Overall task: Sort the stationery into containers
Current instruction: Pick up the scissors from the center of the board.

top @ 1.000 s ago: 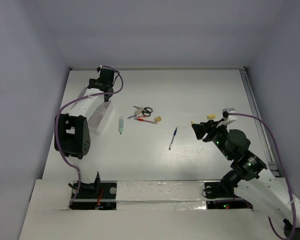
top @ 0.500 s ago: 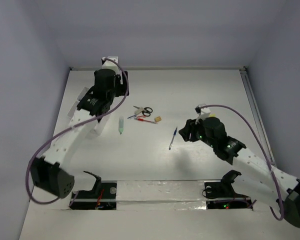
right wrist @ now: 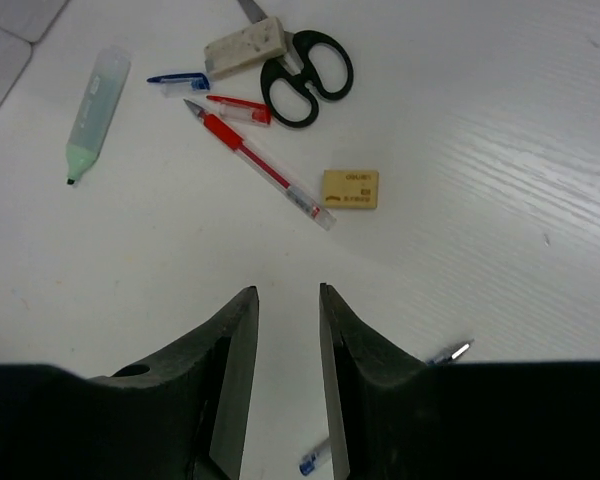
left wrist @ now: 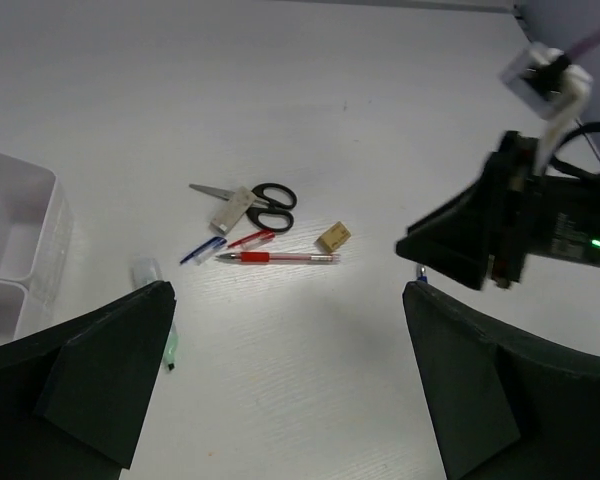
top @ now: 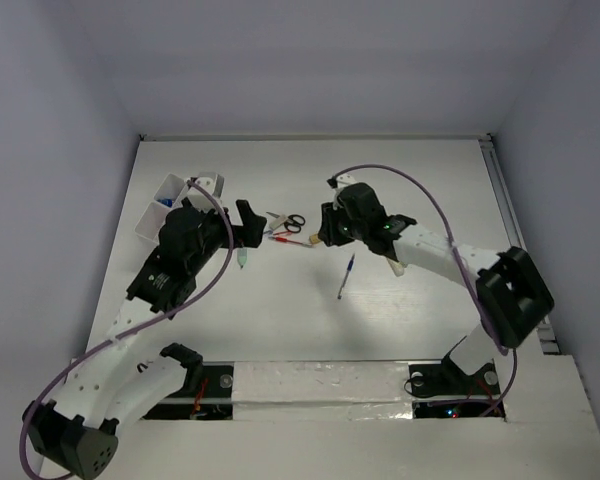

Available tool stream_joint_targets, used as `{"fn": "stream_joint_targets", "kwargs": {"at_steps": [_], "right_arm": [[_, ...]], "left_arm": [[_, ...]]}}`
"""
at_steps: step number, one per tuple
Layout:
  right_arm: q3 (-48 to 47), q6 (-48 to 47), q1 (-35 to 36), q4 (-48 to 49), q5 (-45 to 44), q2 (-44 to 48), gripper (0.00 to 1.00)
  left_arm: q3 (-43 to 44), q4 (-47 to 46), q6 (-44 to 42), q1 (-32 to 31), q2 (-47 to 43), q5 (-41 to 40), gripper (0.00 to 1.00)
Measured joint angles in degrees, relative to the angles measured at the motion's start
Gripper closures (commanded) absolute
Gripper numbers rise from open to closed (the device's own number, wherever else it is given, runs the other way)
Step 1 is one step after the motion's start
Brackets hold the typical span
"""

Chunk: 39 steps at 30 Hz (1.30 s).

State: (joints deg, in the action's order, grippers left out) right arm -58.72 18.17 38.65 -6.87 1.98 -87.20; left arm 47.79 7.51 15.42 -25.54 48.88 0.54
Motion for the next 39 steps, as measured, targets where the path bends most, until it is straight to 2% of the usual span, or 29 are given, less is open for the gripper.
{"fn": "stream_joint_targets", "kwargs": {"at_steps": [6,16,33,39], "right_arm": [[-13.46,-1.57,1.29,-3.78,-0.39,-15.93,0.64],[-32.24,-0.61,3.13,-10.75,-4.92,-33.07,0.58],[-37.86,4.17,3.74,-13.99,-16.50,-39.54,0.65],[-39.04,4.48,3.76,-14.38,-17.64,-40.79,0.82]], "left_arm": [[-4.33,-2.45,1.18,-0.02,-7.96,2.67,0.01],[-4.35,-5.16,0.22,0.00,-13.77,5.42,0.01],[-4.81,-5.07,0.07,-2.69,-13.81,6.97,0.01],[-4.81,-5.07,0.07,-2.86,-13.81,6.97,0.01]]}}
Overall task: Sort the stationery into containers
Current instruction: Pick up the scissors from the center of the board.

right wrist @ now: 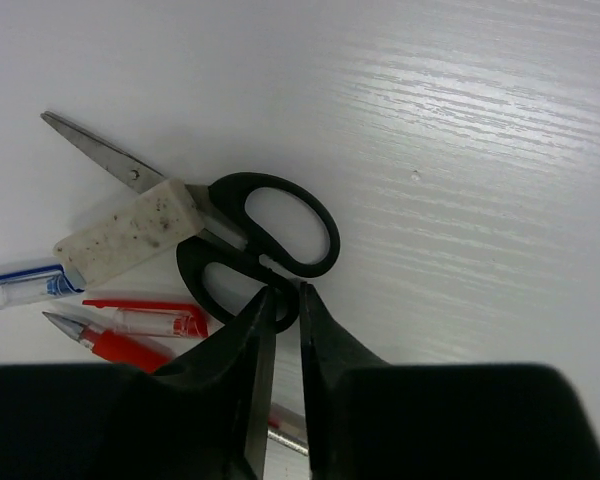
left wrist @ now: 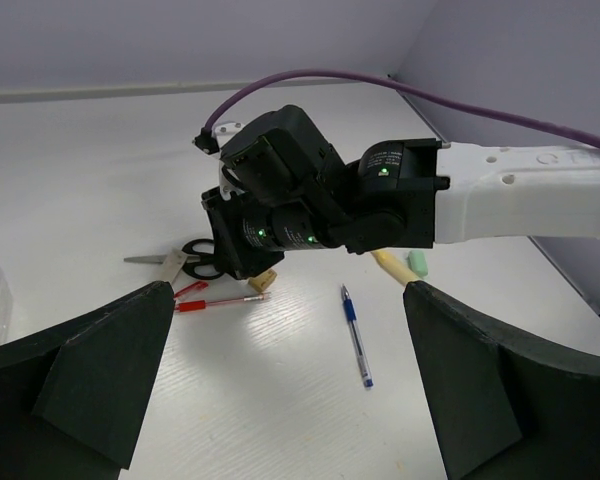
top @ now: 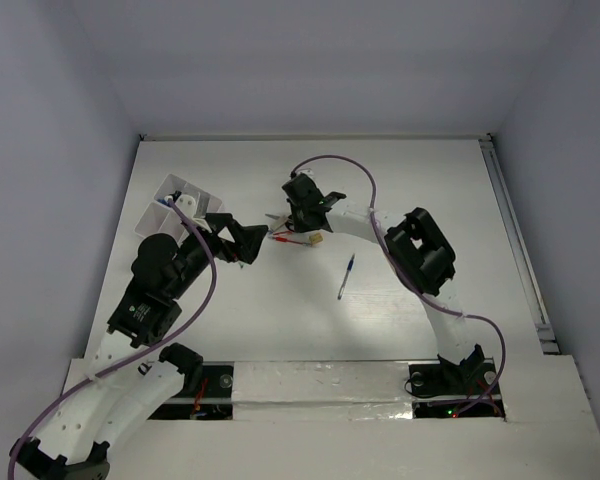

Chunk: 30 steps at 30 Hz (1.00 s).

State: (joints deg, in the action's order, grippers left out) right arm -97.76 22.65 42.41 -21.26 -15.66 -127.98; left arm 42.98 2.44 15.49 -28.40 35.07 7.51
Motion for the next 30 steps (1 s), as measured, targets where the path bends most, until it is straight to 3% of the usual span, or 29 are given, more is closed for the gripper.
{"fn": "stream_joint_targets", "kwargs": {"at_steps": [7,19,30], "right_arm": [[0.09,-1.40,0.04,0.00,-1.14,0.00,1.00],[9.46,-15.12,0.07,5.03,-4.26,6.75,1.00],[19.71,-26.86,0.07,13.75,-4.33,19.41,1.00]], "left_arm": [[0.00,0.00,-0.02,0.00,0.02,0.00,0.01],[0.00,-0.02,-0.02,0.02,0.76,-0.26,0.01],[0.00,-0.02,0.28,2.34,1.53,-2.73,0.02]]}}
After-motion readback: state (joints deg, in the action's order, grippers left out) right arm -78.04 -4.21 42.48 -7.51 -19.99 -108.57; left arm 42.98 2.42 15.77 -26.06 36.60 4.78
